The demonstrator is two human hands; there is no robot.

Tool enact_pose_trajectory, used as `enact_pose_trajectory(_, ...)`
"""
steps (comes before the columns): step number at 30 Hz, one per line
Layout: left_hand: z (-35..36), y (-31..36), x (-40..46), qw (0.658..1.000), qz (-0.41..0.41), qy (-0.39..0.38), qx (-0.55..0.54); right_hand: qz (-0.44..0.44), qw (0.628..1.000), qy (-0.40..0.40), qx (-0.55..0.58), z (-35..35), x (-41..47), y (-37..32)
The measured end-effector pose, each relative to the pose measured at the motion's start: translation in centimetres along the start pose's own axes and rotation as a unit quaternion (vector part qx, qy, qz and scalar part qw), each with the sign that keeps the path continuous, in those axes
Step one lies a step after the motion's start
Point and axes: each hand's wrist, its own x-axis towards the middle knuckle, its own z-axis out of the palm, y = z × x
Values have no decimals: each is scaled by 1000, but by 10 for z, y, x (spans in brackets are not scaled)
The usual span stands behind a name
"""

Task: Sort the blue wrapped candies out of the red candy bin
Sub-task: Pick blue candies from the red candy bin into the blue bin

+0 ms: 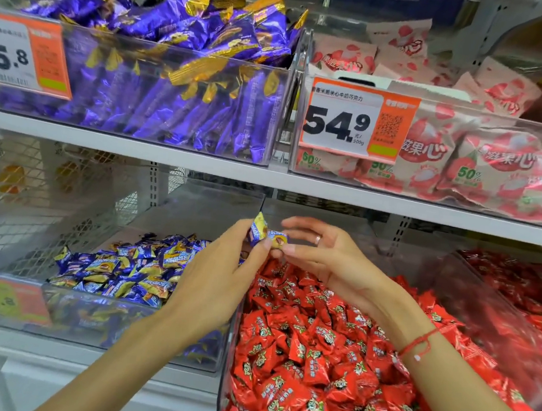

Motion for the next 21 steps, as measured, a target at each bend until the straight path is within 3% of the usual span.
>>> enact_pose_trajectory(4, 1, 5, 0, 997, -47, 9, -53, -17, 999, 12, -46, 2, 1, 4)
enact_pose_trajectory(7, 3, 8, -1, 998, -20, 10, -62, -40, 997, 9, -62, 10, 2, 7)
enact_pose_trajectory(10, -2, 2, 4, 996, 14, 82, -32, -41, 998, -17, -48, 15, 1, 5)
enact_pose_trajectory(13, -26, -19, 11, 986, -33, 158, 51, -20, 997, 15, -74, 6, 3, 1)
enact_pose_trajectory(18, -35, -47, 9, 957, -163, 17, 238, 82, 961, 75, -253, -28, 5, 5)
enact_pose_trajectory(21, -31, -32, 4, 977, -87, 45, 189, 119, 937, 112, -310, -55, -5, -1)
